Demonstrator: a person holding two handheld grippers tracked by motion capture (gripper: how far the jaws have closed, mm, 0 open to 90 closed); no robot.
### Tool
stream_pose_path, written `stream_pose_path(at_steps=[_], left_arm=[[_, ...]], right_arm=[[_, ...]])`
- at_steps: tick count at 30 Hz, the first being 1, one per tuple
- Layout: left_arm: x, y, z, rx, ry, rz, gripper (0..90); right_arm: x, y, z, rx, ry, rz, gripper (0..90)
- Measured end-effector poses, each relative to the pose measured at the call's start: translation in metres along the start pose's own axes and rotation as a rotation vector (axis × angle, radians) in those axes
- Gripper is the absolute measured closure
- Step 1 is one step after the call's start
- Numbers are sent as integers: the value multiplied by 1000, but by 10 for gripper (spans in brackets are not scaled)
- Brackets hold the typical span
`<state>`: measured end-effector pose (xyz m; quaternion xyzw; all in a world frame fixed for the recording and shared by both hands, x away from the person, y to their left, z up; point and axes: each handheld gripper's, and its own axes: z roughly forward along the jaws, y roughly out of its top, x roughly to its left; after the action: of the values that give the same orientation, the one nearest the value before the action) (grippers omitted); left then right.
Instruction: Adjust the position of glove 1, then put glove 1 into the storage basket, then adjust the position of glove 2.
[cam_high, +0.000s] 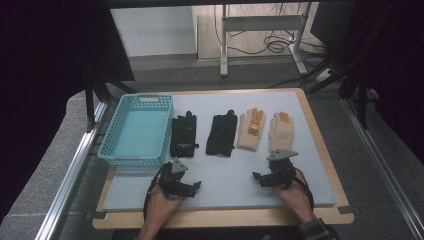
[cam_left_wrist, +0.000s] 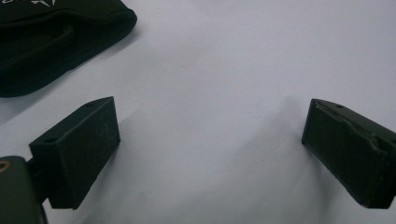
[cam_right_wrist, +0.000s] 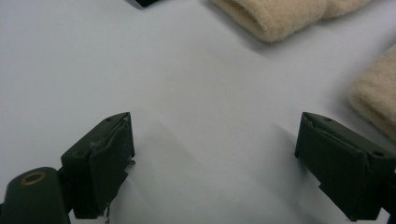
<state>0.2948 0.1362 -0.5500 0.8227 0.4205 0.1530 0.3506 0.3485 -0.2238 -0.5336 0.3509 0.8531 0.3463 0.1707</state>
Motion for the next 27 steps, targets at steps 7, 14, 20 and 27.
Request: stream_pose_path(at_steps=[7,14,20,27], left_arm=[[0,0,0,-1,0,0,43],[0,0,0,-1,0,0,44],[0,0,0,-1,0,0,45],[0,0,0,-2,0,-1,45]], right_arm=[[0,0,0,3,2,3,92],[0,0,0,4,3,5,89],[1,0,0,2,0,10,95],[1,1,-1,3,-10,24,119]])
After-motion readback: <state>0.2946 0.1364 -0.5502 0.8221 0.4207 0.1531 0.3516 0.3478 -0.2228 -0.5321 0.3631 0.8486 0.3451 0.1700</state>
